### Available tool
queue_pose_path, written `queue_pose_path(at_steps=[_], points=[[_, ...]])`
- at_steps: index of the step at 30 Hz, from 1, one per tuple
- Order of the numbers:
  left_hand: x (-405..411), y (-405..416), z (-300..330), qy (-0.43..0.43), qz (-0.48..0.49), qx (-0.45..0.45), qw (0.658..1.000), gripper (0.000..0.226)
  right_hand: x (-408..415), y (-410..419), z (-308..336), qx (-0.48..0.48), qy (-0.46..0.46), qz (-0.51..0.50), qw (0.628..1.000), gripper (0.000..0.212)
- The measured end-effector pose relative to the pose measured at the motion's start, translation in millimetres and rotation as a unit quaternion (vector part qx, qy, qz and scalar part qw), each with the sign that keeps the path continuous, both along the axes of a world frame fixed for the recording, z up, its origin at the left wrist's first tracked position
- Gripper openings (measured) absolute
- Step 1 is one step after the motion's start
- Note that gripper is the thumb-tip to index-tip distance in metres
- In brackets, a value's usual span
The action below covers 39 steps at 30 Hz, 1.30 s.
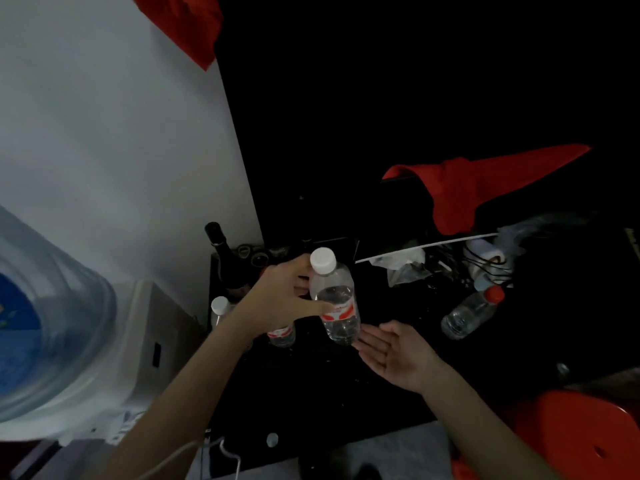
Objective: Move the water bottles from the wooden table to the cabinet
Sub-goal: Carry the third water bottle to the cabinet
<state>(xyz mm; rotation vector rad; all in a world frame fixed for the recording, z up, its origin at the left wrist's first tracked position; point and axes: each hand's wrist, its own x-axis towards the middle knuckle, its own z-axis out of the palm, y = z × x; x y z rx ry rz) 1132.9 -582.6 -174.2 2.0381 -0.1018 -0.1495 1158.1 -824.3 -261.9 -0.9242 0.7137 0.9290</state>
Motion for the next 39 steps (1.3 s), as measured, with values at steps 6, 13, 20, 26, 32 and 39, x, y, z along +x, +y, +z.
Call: queue_pose_path(at_steps=[6, 13, 20, 26, 32, 39], points=[[18.1, -1.6, -42.1, 0.043, 0.05, -0.015, 0.998, 0.062, 40.2, 19.6, -47.0, -0.034, 0.036, 0.046, 0.998, 0.039], [23.8, -17.4, -101.9, 0.071, 0.144, 0.016, 0.987, 0.072, 78.7, 37.8, -104.9, -0.078, 0.058, 0.121, 0.988, 0.044], [33.4, -21.9, -150.4, 0.109, 0.154, 0.059, 0.98, 0.062, 95.2, 52.9, -143.5, -0.153, 0.034, 0.209, 0.965, 0.04], [40.2, -26.2, -156.1, 0.101, 0.132, 0.088, 0.982, 0.061, 98.2, 54.3, -160.1, -0.192, 0.013, 0.222, 0.956, 0.041], [42.5, -33.1, -156.8, 0.113, 0.129, 0.095, 0.981, 0.051, 102.5, 54.0, -157.1, -0.238, -0.009, 0.259, 0.936, 0.039], [47.4, -45.4, -148.7, 0.132, 0.091, 0.122, 0.98, 0.055, 104.0, 50.5, -139.4, -0.212, -0.005, 0.295, 0.932, 0.025]])
